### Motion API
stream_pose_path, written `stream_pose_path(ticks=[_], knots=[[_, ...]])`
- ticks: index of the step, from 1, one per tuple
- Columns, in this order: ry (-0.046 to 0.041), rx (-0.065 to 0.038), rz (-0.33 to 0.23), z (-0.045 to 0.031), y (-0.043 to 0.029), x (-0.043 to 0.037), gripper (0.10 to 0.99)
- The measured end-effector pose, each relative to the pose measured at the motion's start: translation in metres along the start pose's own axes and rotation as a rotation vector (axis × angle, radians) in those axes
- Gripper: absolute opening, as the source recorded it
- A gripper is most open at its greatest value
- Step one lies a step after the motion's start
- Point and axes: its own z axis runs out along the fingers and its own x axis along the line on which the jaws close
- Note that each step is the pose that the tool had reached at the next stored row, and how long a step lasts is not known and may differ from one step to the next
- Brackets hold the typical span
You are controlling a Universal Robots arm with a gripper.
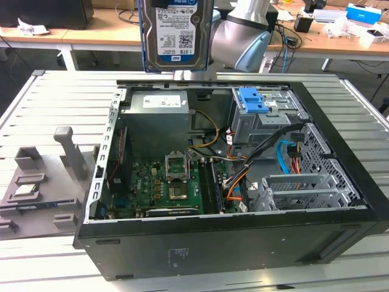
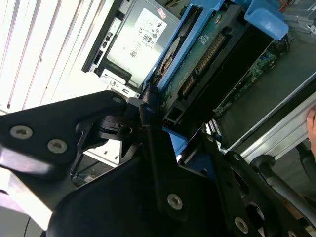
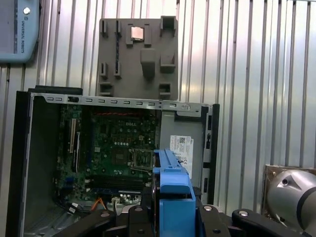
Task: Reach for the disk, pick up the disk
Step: 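Pick up the disk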
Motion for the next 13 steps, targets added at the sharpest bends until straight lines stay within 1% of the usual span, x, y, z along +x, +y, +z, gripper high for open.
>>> stream_pose_path(ticks=[2, 7, 13], knots=[[0.0, 0.0, 0.0, -0.0004, -0.0098, 0.0007, 0.369], [0.0, 0.0, 0.0, -0.001, -0.0225, 0.0015, 0.369], [0.0, 0.0, 0.0, -0.0017, -0.0394, 0.0026, 0.369]])
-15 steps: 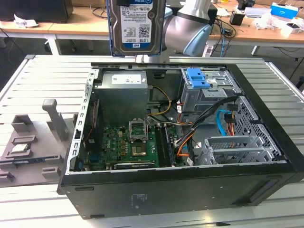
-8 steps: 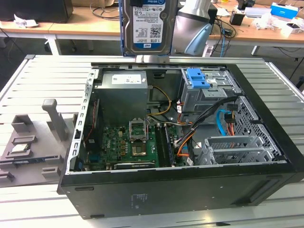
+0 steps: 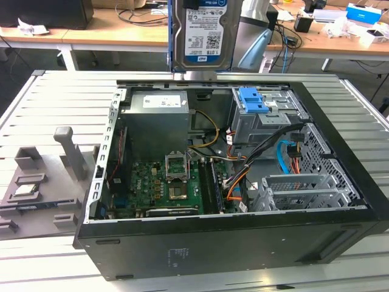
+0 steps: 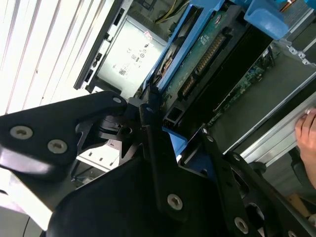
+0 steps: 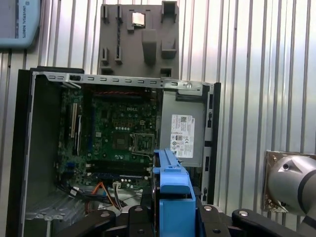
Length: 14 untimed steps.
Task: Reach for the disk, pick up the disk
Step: 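Pick up the disk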
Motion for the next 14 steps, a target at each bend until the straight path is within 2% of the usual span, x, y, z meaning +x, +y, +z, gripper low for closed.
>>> stream_pose_path(ticks=[2, 4, 6, 14], knots=[[0.0, 0.0, 0.0, -0.0004, -0.0086, 0.0006, 0.369], [0.0, 0.0, 0.0, -0.0006, -0.0137, 0.0009, 0.369], [0.0, 0.0, 0.0, -0.001, -0.0234, 0.0016, 0.369], [-0.0001, 0.0, 0.0, -0.0021, -0.0489, 0.0031, 0.369]])
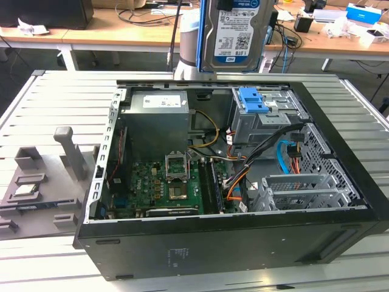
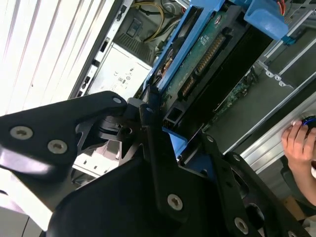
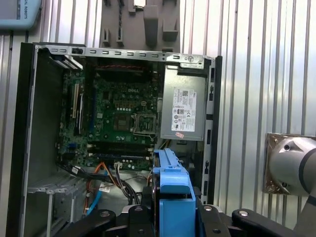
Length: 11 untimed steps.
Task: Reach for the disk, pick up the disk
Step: 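Pick up the disk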
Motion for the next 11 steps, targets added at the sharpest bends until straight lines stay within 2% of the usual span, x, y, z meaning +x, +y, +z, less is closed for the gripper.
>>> stream_pose_path(ticks=[1, 4, 8, 11], knots=[[0.0, 0.0, 0.0, -0.0001, -0.0029, 0.0002, 0.369], [0.0001, 0.0, 0.0, -0.0008, -0.0186, 0.0008, 0.369], [0.0001, 0.0, 0.0, -0.0014, -0.0325, 0.0012, 0.369], [-0.0002, -0.001, 0.0, -0.002, -0.0483, 0.0013, 0.369]])
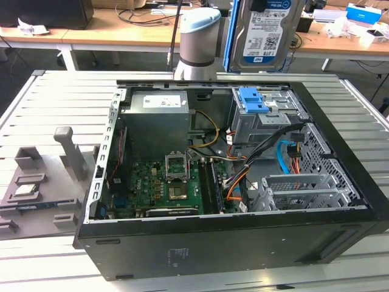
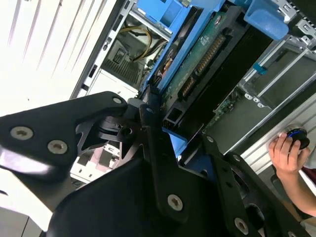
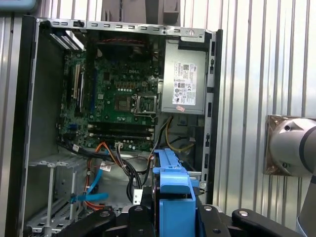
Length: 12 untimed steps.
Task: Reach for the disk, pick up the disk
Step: 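Pick up the disk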
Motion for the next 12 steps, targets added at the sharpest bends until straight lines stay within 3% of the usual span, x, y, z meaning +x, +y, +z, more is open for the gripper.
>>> stream_pose_path(ticks=[8, 12], knots=[[0.0, 0.0, 0.0, 0.0091, -0.0046, 0.0003, 0.369], [0.0002, 0.0, 0.0, 0.0098, -0.0046, 0.0024, 0.369]])
